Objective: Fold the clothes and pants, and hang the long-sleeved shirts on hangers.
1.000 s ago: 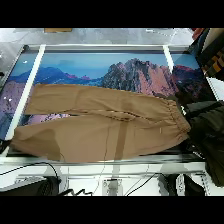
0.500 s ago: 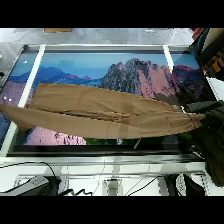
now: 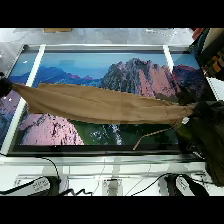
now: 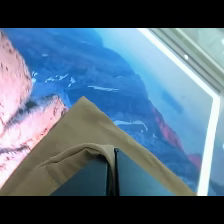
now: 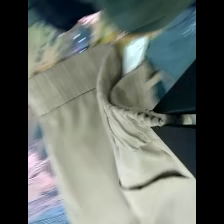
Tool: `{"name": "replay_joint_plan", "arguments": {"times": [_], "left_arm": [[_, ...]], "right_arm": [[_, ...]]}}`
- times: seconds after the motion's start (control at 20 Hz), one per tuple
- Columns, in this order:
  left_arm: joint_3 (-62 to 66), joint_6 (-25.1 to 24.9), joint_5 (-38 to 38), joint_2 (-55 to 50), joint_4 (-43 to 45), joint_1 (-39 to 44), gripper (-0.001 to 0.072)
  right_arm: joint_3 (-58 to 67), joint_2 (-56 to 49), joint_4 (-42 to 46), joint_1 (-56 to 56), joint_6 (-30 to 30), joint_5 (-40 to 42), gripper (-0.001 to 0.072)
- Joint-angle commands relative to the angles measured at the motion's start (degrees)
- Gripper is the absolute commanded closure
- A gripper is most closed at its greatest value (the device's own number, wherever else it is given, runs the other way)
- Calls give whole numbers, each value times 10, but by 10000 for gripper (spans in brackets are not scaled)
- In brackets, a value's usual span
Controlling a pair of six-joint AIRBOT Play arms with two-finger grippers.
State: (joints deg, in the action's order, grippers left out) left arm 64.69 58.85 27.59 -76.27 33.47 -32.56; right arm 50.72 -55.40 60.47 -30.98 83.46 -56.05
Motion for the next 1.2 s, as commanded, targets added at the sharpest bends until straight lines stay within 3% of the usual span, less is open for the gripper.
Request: {"name": "replay_joint_plan", "arguments": {"times": [0.0, 0.25, 0.45, 0.7, 0.95, 1.15], "left_arm": [[3, 78, -45, -37, 21, 22, 696], [3, 118, -75, -70, 20, 24, 696], [4, 128, -101, -97, 21, 48, 696], [24, 166, -178, -129, -25, 83, 696], [101, 173, -187, -182, -27, 121, 696], [109, 175, -254, -193, -27, 139, 695]], "right_arm": [[0, -73, -13, 62, 63, 155, 687], [14, -147, -37, 108, 150, 302, 687], [95, -233, -37, 114, 153, 286, 687], [182, -315, -38, 114, 226, 294, 686], [197, -338, -71, 122, 231, 368, 686], [197, -341, -76, 151, 231, 482, 686]]}}
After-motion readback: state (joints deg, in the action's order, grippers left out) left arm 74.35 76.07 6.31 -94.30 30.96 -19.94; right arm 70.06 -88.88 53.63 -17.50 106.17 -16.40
